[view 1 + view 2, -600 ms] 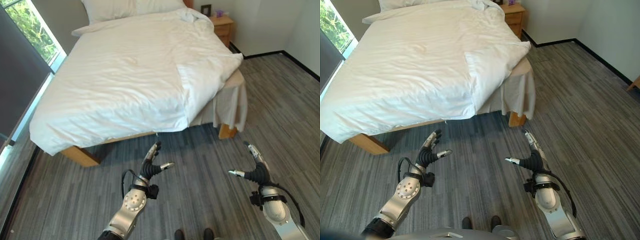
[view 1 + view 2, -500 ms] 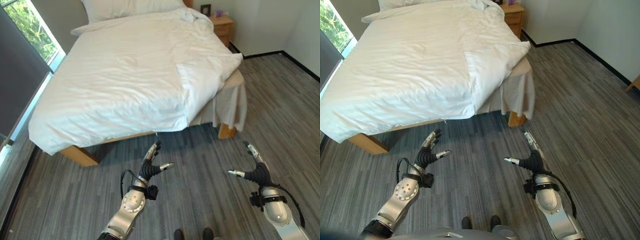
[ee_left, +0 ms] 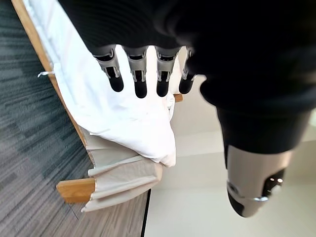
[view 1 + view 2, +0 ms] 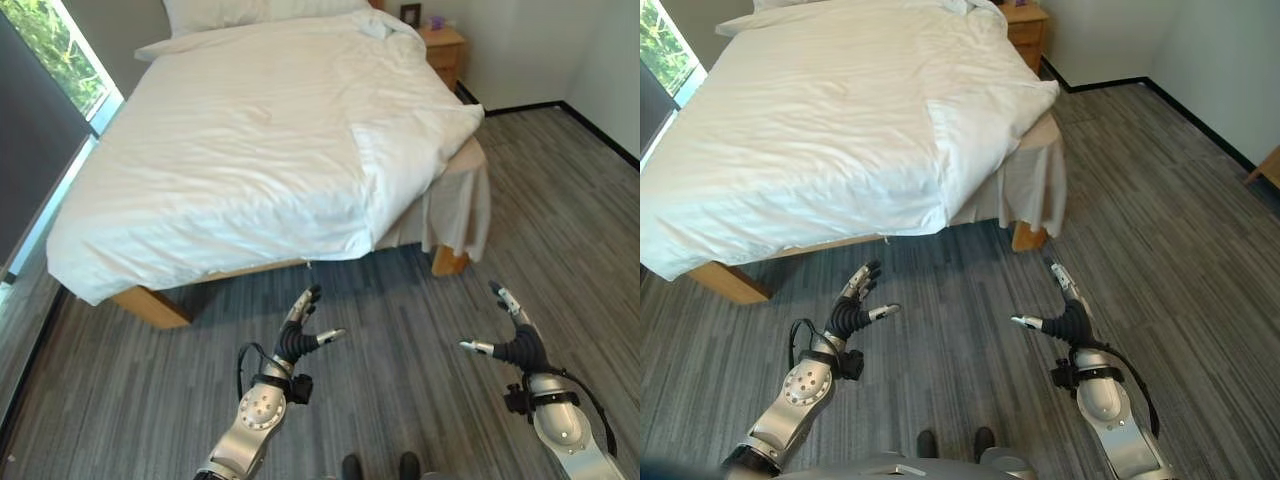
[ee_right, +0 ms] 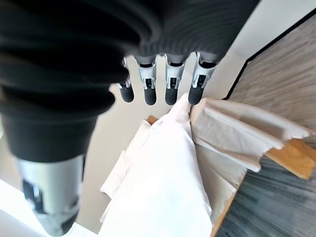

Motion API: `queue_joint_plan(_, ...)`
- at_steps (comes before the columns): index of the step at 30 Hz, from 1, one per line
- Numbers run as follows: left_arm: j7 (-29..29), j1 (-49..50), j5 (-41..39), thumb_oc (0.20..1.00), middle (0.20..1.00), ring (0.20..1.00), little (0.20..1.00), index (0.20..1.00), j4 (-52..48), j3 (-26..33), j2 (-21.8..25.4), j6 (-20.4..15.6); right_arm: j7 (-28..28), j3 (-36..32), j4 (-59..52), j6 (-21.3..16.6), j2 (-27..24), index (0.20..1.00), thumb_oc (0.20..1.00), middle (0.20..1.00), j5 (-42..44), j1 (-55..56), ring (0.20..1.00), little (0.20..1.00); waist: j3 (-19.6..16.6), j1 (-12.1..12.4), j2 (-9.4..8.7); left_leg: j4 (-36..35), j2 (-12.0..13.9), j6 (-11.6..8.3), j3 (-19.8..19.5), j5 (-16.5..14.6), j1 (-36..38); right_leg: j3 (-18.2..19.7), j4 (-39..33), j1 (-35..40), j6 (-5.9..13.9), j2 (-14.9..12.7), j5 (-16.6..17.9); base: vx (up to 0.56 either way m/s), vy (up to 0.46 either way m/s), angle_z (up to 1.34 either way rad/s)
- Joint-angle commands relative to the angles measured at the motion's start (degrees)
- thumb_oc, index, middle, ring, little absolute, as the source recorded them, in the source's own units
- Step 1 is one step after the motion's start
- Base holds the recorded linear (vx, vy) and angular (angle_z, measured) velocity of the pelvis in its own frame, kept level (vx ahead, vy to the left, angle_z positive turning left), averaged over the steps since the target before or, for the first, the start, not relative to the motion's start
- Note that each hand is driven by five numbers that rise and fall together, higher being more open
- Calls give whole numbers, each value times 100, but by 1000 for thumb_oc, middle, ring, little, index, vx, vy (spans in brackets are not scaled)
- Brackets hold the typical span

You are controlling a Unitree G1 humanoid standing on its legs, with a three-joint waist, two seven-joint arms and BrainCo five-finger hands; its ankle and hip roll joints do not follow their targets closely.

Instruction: Making the bed.

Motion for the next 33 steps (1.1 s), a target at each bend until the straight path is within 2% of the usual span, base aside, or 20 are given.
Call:
queue_joint_plan(1,-15,-353,-407,1000,1000,1000,1000,1000,116,94,-30,-344,-183,-44,-486,-226,-344,1000,1000,1000,-133,-185,1000,1000,297,34,-48,2391,1057,-683,-607,960,-977,297,562,164,181,-70,-593,-97,-339,-60)
queue_joint_plan(2,-22,-414,-439,1000,1000,1000,1000,1000,131,50,-55,-323,-210,-31,-509,-209,-370,1000,1000,1000,-141,-218,1000,1000,393,99,-87,2857,1058,-636,-705,1294,-1403,297,540,157,101,-61,-546,-108,-337,-31)
queue_joint_plan(3,-3,-416,-462,1000,1000,1000,1000,1000,125,39,-57,-339,-215,-30,-548,-203,-385,1000,1000,1000,-112,-235,1000,1000,456,126,-158,3153,1039,-605,-692,1380,-1685,355,505,202,58,-89,-535,-50,-267,-31)
queue_joint_plan(6,17,-365,-490,1000,1000,1000,1000,1000,68,21,-108,-369,-211,-35,-534,-129,-386,1000,1000,1000,-44,-276,1000,1000,423,166,-167,3265,909,-456,-464,1023,-2093,483,439,267,13,-70,-613,117,-124,-59)
queue_joint_plan(8,-36,-343,-486,1000,1000,1000,1000,1000,68,-95,-271,-363,-161,24,-546,-98,-337,1000,1000,1000,-15,-342,1000,1000,326,287,32,2192,362,-273,27,697,-2197,719,241,626,9,197,-804,463,-117,-54)
queue_joint_plan(11,-102,-393,-314,1000,1000,1000,1000,1000,132,-233,-333,-330,-107,48,-463,-95,-318,1000,1000,1000,104,-283,1000,1000,202,323,227,547,6,-213,686,811,-1947,850,97,966,64,442,-1022,447,-47,-20)
queue_joint_plan(14,-52,-385,-276,1000,1000,1000,1000,1000,94,-265,-378,-347,-103,99,-333,-64,-237,1000,1000,1000,132,-295,1000,1000,145,406,253,-144,-87,-181,811,923,-2028,1020,69,1246,115,491,-1226,506,-29,-12)
queue_joint_plan(15,-72,-296,-282,1000,1000,1000,1000,1000,41,-212,-388,-360,-22,174,-305,-40,-179,1000,1000,1000,78,-330,1000,1000,43,462,267,-398,-101,-8,768,969,-1927,1086,100,1348,150,511,-1315,536,36,-46)
queue_joint_plan(17,-25,-220,-292,1000,1000,1000,1000,1000,-28,-203,-377,-369,45,360,-293,-55,-92,1000,1000,1000,-32,-361,1000,1000,-46,542,84,-389,-276,150,587,1021,-1864,1079,384,1341,261,390,-1422,511,25,-70)
queue_joint_plan(18,-26,-220,-293,1000,1000,1000,1000,1000,-29,-200,-373,-370,45,362,-293,-54,-89,1000,1000,1000,-34,-363,1000,1000,-63,577,106,-397,-227,137,608,1048,-1887,1120,389,1301,249,422,-1390,391,-12,-87)
queue_joint_plan(20,-32,-225,-293,1000,1000,1000,1000,1000,-93,-202,-302,-357,126,597,-191,-109,4,1000,1000,1000,-53,-500,1000,1000,-165,772,-231,-399,-388,276,383,817,-1645,995,1308,938,756,236,-1013,444,-30,-78)
queue_joint_plan(21,-11,-283,-315,1000,1000,1000,1000,1000,-123,-201,-288,-348,140,646,-167,-109,10,1000,1000,1000,-82,-562,1000,1000,-121,778,-293,-397,-409,311,333,729,-1532,1001,1932,691,1122,196,-519,236,-34,-71)
queue_joint_plan(22,-11,-288,-316,1000,1000,1000,1000,1000,-123,-195,-286,-347,139,649,-163,-110,13,1000,1000,1000,-84,-573,1000,1000,-129,801,-270,-405,-365,299,349,756,-1552,1028,1930,658,1113,232,-483,227,-20,-62)
queue_joint_plan(23,-9,-398,-281,1000,1000,1000,1000,1000,-137,-247,-257,-330,158,658,-173,-100,1,1000,1000,1000,-108,-641,1000,1000,-55,736,-249,-414,-321,313,273,677,-1385,989,2592,413,1399,216,-74,218,-7,-14)
queue_joint_plan(24,-5,-533,-233,1000,1000,1000,1000,1000,-154,-324,-209,-301,158,652,-211,-124,-26,1000,1000,1000,-72,-661,1000,1000,14,611,-187,-445,-265,297,139,609,-1154,966,3214,177,1468,309,293,356,19,30)
queue_joint_plan(26,30,-690,-51,1000,1000,1000,1000,1000,-183,-391,-155,-287,205,594,-275,-142,-16,1000,1000,1000,81,-630,1000,1000,97,384,39,-520,-102,294,-88,429,-709,828,4111,-355,1468,427,348,415,48,69)
queue_joint_plan(27,50,-784,-3,1000,1000,1000,1000,1000,-193,-385,-118,-290,203,556,-269,-138,-13,1000,1000,1000,116,-638,1000,1000,154,281,113,-520,-45,280,-167,353,-538,601,4381,-622,1431,251,200,471,21,78)
queue_joint_plan(29,63,-941,-142,1000,1000,1000,1000,1000,-230,-359,-115,-297,184,495,-319,-123,-34,1000,1000,1000,102,-655,1000,1000,220,198,220,-520,56,227,-368,162,-248,77,4046,-1010,1063,-312,-195,475,-43,79)
queue_joint_plan(30,34,-945,-191,1000,1000,1000,1000,1000,-256,-393,-124,-300,188,469,-360,-114,-37,1000,1000,1000,96,-652,1000,1000,204,173,230,-520,56,215,-435,102,-167,-64,3689,-1056,942,-429,-312,293,-52,56)
queue_joint_plan(33,5,-918,-268,1000,1000,1000,1000,1000,-271,-412,-135,-288,185,434,-361,-108,-38,1000,1000,1000,104,-652,1000,1000,204,66,220,-520,50,169,-628,-71,85,-87,2965,-1214,801,-374,-529,461,-129,56)
